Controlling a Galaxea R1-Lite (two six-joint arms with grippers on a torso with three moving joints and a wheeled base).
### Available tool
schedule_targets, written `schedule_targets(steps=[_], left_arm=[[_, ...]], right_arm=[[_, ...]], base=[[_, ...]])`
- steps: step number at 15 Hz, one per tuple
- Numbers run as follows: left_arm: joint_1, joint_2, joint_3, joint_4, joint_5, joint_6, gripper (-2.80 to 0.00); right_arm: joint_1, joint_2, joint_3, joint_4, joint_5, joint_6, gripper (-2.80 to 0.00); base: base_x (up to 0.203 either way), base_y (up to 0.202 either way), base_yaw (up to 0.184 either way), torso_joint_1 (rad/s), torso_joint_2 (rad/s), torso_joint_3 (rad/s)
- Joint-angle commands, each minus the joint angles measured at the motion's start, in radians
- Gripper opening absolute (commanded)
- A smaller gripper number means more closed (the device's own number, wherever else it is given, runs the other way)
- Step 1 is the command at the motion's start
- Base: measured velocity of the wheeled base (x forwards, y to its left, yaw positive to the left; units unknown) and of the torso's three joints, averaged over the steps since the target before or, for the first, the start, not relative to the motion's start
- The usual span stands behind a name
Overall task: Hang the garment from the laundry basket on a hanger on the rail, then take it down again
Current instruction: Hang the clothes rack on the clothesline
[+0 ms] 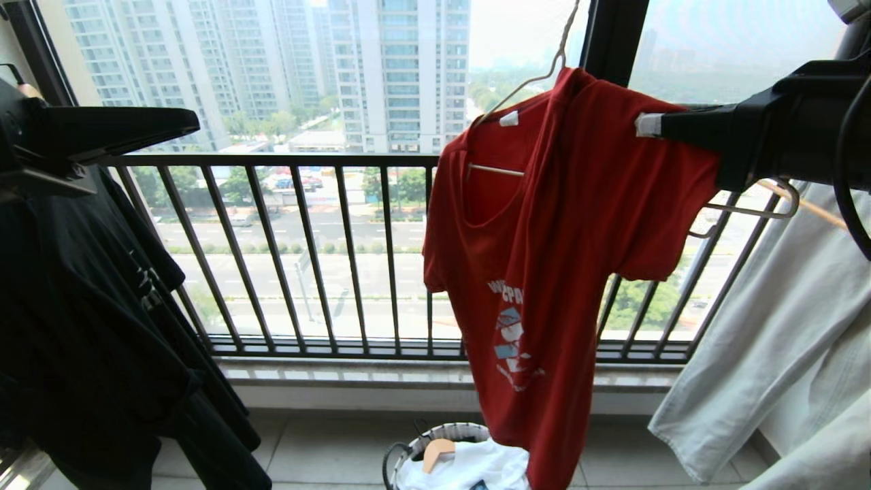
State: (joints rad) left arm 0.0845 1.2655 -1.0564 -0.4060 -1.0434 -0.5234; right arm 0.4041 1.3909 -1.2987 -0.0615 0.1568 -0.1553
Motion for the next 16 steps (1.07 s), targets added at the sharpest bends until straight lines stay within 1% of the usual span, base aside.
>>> schedule_targets(steps=[1, 5, 6, 7, 13, 16], left_arm=[[0.002, -0.003, 0.001, -0.002, -0.006, -0.003, -2.80], [0.006, -0.002, 0.001, -0.002, -0.006, -0.003, -2.80], [0.006, -0.002, 0.001, -0.002, -0.006, -0.003, -2.80], [0.008, -0.002, 0.001, -0.002, -0.006, -0.003, -2.80], [0.006, 0.000, 0.001, -0.002, -0.006, -0.003, -2.80], [0.006, 0.000, 0.001, -0.002, -0.006, -0.003, -2.80]], right_arm=[[0.007, 0.009, 0.014, 0.002, 0.001, -0.001, -2.80], [0.012, 0.013, 0.032, -0.001, 0.003, -0.003, -2.80], [0.012, 0.011, 0.032, -0.001, 0.003, -0.012, -0.05], [0.012, 0.011, 0.031, -0.001, 0.002, -0.018, 0.00], [0.013, -0.021, 0.047, 0.000, 0.005, -0.018, 0.00], [0.013, -0.083, 0.095, 0.000, 0.006, -0.018, 0.00]], base=[[0.000, 0.000, 0.000, 0.000, 0.00, 0.000], [0.000, 0.000, 0.000, 0.000, 0.00, 0.000], [0.000, 0.000, 0.000, 0.000, 0.00, 0.000], [0.000, 0.000, 0.000, 0.000, 0.00, 0.000], [0.000, 0.000, 0.000, 0.000, 0.00, 0.000], [0.000, 0.000, 0.000, 0.000, 0.00, 0.000]])
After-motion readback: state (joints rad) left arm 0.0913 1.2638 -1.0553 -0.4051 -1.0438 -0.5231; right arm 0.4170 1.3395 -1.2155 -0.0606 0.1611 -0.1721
